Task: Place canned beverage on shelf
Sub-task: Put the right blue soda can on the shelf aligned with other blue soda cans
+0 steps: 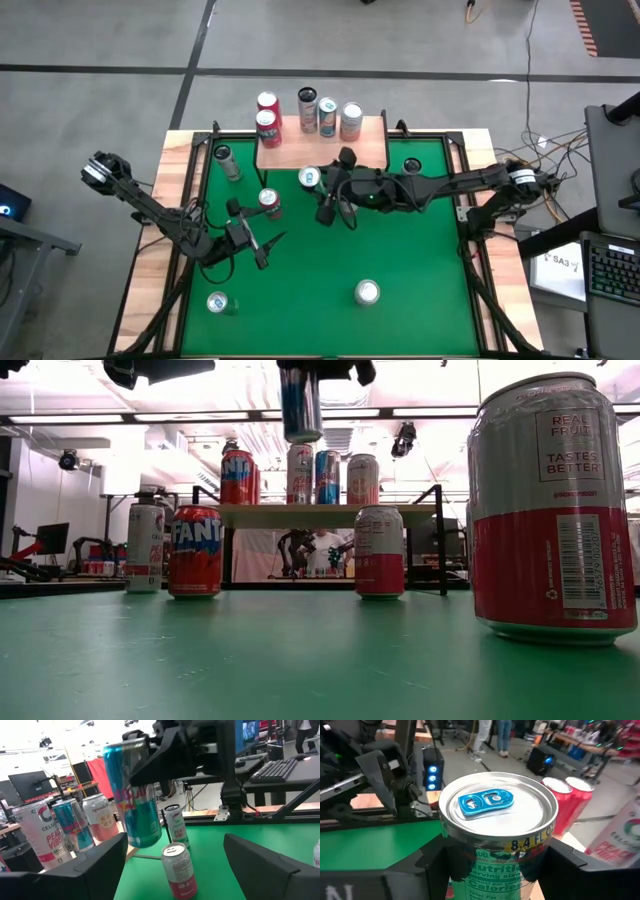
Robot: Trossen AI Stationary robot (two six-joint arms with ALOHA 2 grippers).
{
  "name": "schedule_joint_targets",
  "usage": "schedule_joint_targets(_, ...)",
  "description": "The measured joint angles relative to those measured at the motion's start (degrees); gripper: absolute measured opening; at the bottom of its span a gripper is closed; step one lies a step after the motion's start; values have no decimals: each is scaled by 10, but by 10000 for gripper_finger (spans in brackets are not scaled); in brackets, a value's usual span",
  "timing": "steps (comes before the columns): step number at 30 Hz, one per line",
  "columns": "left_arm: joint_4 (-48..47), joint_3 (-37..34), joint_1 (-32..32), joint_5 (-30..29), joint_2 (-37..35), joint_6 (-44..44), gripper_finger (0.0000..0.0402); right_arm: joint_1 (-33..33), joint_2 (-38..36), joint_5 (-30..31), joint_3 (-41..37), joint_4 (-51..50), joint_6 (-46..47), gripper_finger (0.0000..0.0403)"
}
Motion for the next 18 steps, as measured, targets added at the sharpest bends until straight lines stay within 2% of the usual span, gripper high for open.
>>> schedule_joint_targets(3, 0, 0, 0, 0, 0, 0, 314, -15, 0, -30, -8, -1, 1, 215)
schedule_joint_targets(7, -2, 0, 0, 0, 0, -5, 314, -33, 0, -39, -25, 17, 0, 215)
schedule_joint_targets(11, -3, 0, 0, 0, 0, -5, 314, -54, 0, -88, -43, 46, 0, 215)
schedule_joint_targets(18, -3, 0, 0, 0, 0, -5, 314, -85, 0, -137, -46, 59, -26, 215)
